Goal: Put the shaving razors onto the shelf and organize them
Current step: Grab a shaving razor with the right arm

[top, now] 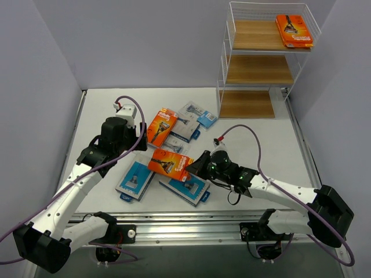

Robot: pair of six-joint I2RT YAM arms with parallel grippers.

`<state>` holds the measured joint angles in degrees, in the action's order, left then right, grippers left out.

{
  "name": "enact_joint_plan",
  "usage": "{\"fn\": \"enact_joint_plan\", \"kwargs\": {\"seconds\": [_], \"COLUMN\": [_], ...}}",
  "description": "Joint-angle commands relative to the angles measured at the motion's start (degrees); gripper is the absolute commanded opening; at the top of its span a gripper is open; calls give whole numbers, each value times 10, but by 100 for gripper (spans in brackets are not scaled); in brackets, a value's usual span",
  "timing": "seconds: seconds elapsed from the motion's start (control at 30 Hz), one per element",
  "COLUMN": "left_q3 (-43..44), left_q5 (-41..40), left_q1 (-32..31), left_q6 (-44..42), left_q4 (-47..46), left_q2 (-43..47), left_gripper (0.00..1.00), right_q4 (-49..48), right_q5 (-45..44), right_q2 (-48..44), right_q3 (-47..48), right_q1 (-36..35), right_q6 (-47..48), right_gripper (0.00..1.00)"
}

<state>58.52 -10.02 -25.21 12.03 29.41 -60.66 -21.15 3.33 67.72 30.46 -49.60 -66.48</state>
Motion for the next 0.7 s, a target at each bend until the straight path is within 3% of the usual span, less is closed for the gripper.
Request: {"fn": "enact_joint_plan", "kwargs": {"seconds": [0.0, 0.37, 0.67], "left_q3": [9, 8, 9], "left_q5": [2, 3, 3], "left_q1": [-3, -5, -4], "left_q6": [6, 6, 6], "left_q4": [-17, -16, -16], "left_q2": [10, 16, 19], "left_gripper": [94, 94, 94], "right_q4": [39, 109, 196], "right_q5": [-25, -13, 1], "right_q2": [-3, -7, -50], "right_q3": [64, 188, 309], "right_q1": [-2, 45, 147], "right_q6": [59, 120, 173], "right_gripper": [0, 0, 0]}}
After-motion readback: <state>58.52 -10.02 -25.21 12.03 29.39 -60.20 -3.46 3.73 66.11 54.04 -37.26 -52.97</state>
